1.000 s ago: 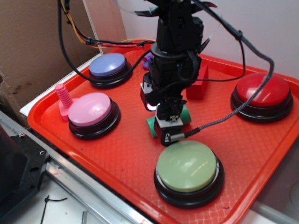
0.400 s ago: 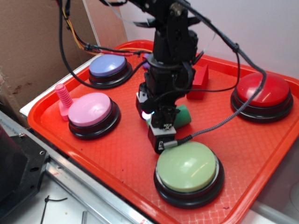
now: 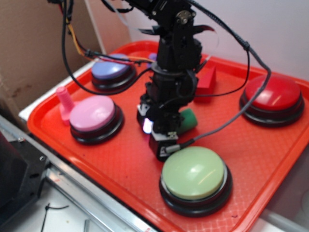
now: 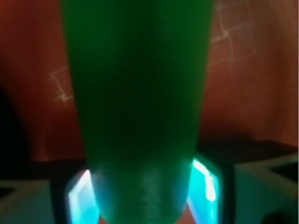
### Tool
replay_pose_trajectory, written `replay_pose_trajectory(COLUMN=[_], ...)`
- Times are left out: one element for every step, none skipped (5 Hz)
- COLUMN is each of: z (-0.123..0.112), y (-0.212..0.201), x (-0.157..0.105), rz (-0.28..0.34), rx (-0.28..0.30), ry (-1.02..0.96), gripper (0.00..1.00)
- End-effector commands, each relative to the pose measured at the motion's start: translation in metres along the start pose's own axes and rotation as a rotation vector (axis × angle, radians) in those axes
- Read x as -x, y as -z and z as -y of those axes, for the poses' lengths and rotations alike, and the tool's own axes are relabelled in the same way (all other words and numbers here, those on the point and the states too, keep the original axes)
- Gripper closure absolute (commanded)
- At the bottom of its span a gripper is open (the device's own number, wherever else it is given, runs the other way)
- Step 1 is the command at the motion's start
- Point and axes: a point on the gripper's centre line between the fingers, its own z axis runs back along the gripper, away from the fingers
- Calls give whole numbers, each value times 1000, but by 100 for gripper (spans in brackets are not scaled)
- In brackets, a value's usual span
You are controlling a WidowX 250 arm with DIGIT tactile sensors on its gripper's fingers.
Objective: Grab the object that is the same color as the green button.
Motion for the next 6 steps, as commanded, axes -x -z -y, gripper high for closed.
replay_pose_trajectory(z=[11, 23, 46, 53, 49, 45], y=[-34, -77, -115, -157, -201, -209], x=[17, 46, 80, 106, 129, 137], rz=[101, 195, 338, 351, 348, 389], rx=[-25, 40, 113, 69, -10, -44], ry=[-21, -101, -145, -194, -242, -309], gripper=[100, 100, 100, 100, 100, 100])
